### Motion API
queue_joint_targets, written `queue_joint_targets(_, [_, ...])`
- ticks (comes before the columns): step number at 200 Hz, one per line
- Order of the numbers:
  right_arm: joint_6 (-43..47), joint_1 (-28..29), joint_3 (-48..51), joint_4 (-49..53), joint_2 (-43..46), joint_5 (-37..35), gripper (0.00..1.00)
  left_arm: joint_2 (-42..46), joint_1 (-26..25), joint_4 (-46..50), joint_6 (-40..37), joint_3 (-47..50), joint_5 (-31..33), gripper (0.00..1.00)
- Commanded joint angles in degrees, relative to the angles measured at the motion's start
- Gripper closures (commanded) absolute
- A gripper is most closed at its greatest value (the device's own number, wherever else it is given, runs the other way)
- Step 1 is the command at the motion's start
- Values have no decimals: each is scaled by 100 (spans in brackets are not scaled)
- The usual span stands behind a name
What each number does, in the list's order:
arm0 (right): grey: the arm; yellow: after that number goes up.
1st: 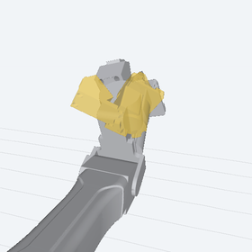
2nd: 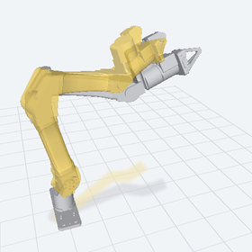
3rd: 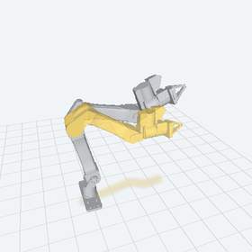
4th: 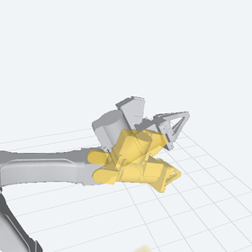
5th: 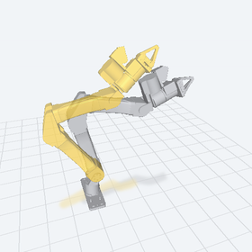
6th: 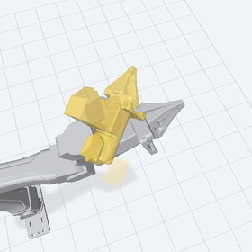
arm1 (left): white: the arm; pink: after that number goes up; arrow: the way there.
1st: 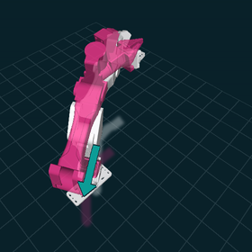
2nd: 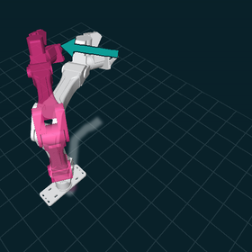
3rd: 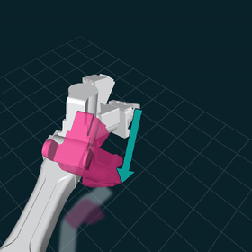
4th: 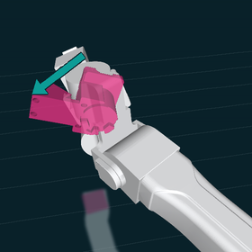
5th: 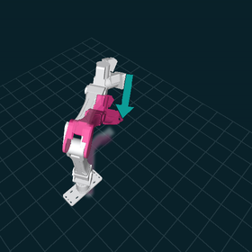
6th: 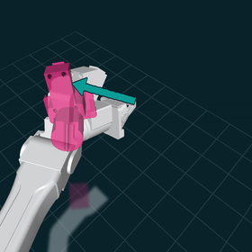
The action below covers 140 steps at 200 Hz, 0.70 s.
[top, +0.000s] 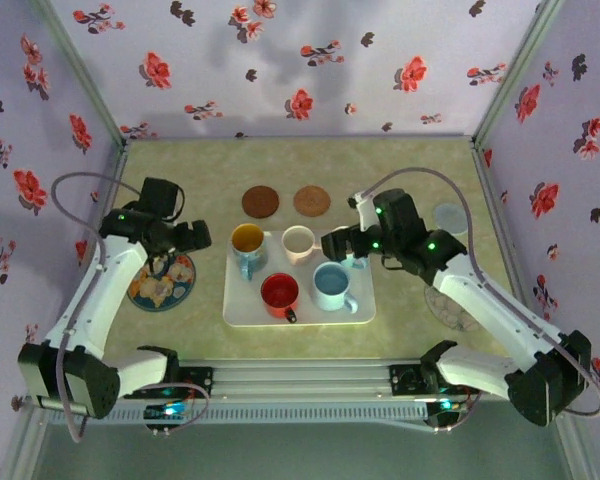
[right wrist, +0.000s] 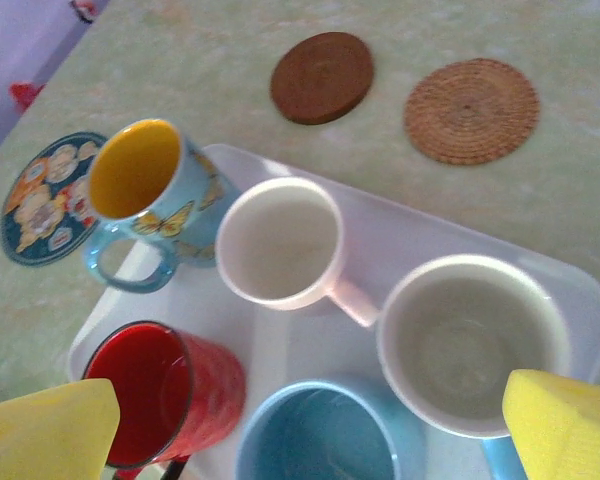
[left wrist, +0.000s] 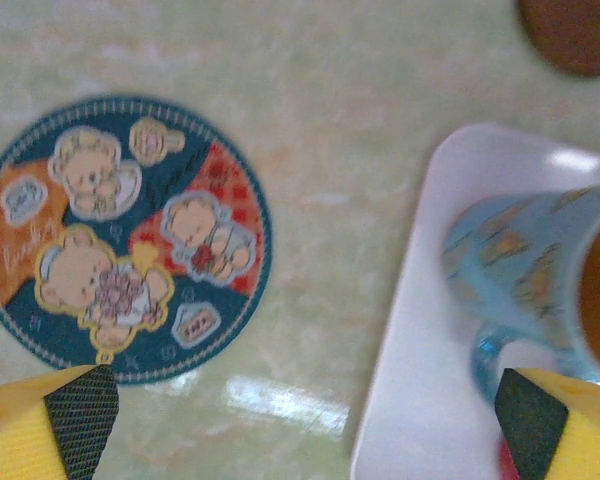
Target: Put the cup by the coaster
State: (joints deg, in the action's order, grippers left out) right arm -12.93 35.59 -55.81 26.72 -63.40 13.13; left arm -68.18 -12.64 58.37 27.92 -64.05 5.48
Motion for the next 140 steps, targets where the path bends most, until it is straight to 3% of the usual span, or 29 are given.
queue_joint_targets(1, [-163, 278, 271, -485, 187, 270, 0, 9, 58, 214, 214, 384, -29, 0])
queue_joint_targets(68, [-659, 907, 672, -1537, -179, 327, 0, -479, 637, -1003, 389, 1536, -379, 1])
queue_joint_targets(140, [-550, 1194, 379, -1838, -889, 373, 0, -1661, 997, -1820, 189, 1357, -513, 4])
